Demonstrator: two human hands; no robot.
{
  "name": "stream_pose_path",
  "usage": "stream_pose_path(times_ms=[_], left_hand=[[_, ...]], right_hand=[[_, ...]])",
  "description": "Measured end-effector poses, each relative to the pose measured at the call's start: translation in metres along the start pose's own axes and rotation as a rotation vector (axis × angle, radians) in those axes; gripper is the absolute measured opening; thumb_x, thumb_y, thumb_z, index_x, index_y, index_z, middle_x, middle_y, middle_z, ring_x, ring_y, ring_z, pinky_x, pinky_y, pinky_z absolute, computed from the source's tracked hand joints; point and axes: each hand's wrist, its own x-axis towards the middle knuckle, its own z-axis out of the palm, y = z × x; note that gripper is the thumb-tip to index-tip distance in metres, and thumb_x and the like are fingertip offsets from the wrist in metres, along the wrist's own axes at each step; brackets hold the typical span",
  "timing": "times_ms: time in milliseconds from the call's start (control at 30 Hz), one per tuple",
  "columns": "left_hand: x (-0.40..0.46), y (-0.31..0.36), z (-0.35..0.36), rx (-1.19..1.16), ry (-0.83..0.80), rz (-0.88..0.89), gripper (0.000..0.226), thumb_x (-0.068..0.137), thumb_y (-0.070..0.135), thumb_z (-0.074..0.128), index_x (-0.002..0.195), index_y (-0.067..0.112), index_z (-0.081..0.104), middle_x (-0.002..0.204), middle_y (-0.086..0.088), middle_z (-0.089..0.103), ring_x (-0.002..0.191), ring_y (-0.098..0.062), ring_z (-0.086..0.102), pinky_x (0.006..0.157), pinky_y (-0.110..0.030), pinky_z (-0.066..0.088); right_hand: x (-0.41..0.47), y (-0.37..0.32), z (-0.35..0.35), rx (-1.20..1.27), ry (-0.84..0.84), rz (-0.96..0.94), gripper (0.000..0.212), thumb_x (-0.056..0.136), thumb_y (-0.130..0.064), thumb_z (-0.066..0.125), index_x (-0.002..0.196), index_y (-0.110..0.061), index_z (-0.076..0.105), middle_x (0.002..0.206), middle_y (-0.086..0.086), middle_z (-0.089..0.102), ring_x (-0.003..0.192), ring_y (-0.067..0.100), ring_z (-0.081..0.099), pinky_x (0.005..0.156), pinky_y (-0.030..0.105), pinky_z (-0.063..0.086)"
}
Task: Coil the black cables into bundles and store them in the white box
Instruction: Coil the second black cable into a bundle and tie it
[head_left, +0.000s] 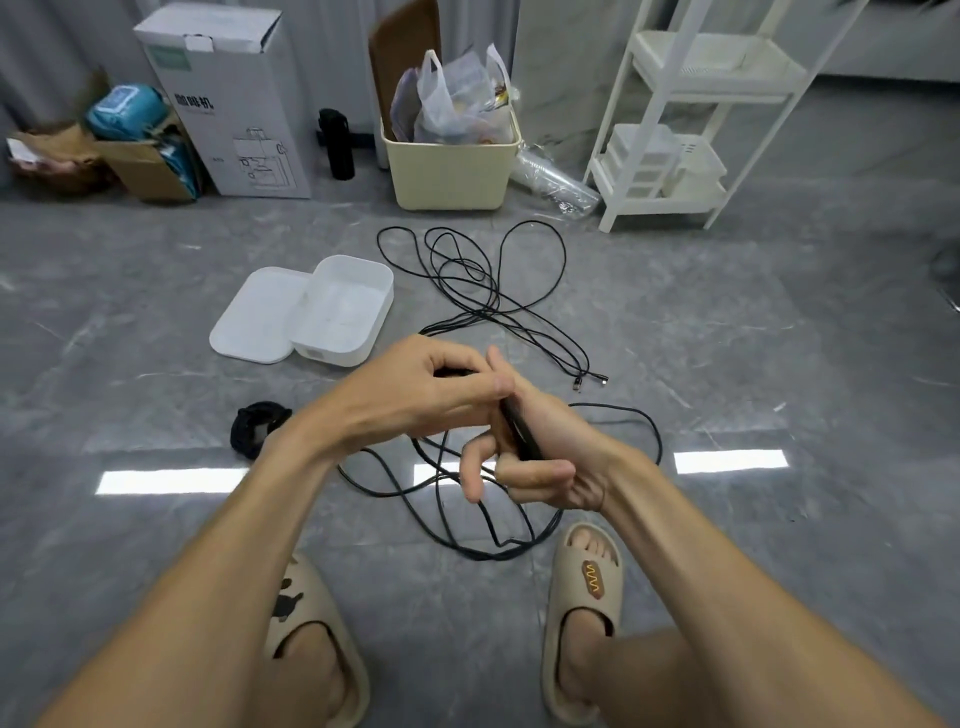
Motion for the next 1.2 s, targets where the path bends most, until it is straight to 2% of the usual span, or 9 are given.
stream_pose_path(times_ms=[200,333,467,567,667,767,833,933,1200], left_hand=[[0.004,-0.002,0.004,-0.138,0.048,-0.022,0.033,0.074,0.053,0.071,0.076,0.020,0.075,0.066,0.002,0.066,0.064,-0.009,0.059,0.068,-0.024,0.051],[0.002,-0.004,0.003,-0.127,0.043,-0.013,0.035,0.079,0.059,0.071,0.086,0.026,0.077,0.084,-0.004,0.074,0.081,-0.020,0.068,0.075,-0.026,0.049],[0.006,-0.008,0.002,-0.186,0.110,-0.030,0.035,0.069,0.047,0.082,0.078,0.025,0.057,0.076,0.004,0.061,0.075,-0.014,0.057,0.072,-0.026,0.047],[0.006,-0.007,0.005,-0.267,0.073,-0.020,0.031,0.077,0.042,0.082,0.078,0.020,0.061,0.075,0.001,0.066,0.073,-0.012,0.061,0.068,-0.023,0.052],[0.006,-0.007,0.010,-0.340,0.089,-0.002,0.018,0.091,0.028,0.069,0.086,0.011,0.070,0.084,-0.007,0.072,0.082,-0.012,0.068,0.078,-0.022,0.054],[0.003,-0.010,0.020,-0.267,0.029,-0.057,0.026,0.102,0.016,0.050,0.093,0.013,0.074,0.086,-0.006,0.075,0.089,-0.004,0.070,0.087,-0.017,0.052],[0.002,-0.013,0.028,-0.271,-0.014,-0.109,0.030,0.102,0.010,0.044,0.102,0.017,0.073,0.097,0.000,0.076,0.096,-0.004,0.070,0.085,-0.017,0.054],[0.004,-0.019,0.032,-0.424,-0.039,-0.271,0.040,0.108,0.029,0.031,0.119,0.010,0.065,0.108,-0.011,0.075,0.099,-0.024,0.072,0.090,-0.036,0.058],[0.010,-0.026,0.036,-0.268,-0.157,-0.409,0.060,0.096,0.049,0.024,0.108,0.016,0.074,0.093,-0.011,0.077,0.056,-0.011,0.055,0.059,-0.018,0.049]], right_hand=[[-0.005,-0.007,0.006,0.018,-0.310,0.056,0.110,0.081,-0.086,-0.006,0.083,-0.020,0.081,0.048,-0.002,0.062,0.022,0.003,0.033,0.025,0.014,0.016],[-0.010,-0.006,0.005,0.015,-0.199,0.049,0.101,0.081,-0.082,0.039,0.129,0.004,0.060,0.042,0.007,0.046,0.021,0.002,0.021,0.028,0.014,0.008],[-0.012,-0.004,0.006,0.039,-0.253,0.025,0.072,0.088,-0.062,0.058,0.132,-0.005,0.061,0.041,0.002,0.045,0.021,0.001,0.022,0.027,0.011,0.014],[-0.012,-0.003,0.010,0.086,-0.308,-0.018,0.039,0.102,-0.041,0.049,0.114,-0.012,0.072,0.043,-0.001,0.051,0.021,0.005,0.022,0.026,0.014,0.012],[-0.014,-0.005,0.015,0.167,-0.359,-0.205,0.034,0.105,-0.025,0.041,0.127,-0.017,0.066,0.073,-0.001,0.073,0.027,0.002,0.038,0.026,0.016,0.012],[-0.013,-0.009,0.016,0.369,-0.300,-0.388,0.050,0.097,-0.013,0.055,0.146,-0.020,0.047,0.110,0.010,0.074,0.052,0.010,0.067,0.035,0.013,0.039],[-0.011,-0.011,0.017,0.510,-0.243,-0.475,0.055,0.093,-0.004,0.059,0.144,-0.022,0.052,0.126,0.017,0.067,0.088,0.027,0.074,0.070,0.026,0.062],[-0.009,-0.015,0.015,0.536,-0.033,-0.597,0.059,0.093,0.001,0.050,0.146,-0.025,0.049,0.139,0.017,0.059,0.121,0.036,0.062,0.104,0.044,0.049],[-0.003,-0.019,0.003,0.283,0.513,-0.672,0.046,0.102,-0.011,0.045,0.135,-0.042,0.050,0.135,-0.004,0.064,0.124,0.013,0.061,0.119,0.040,0.031]])
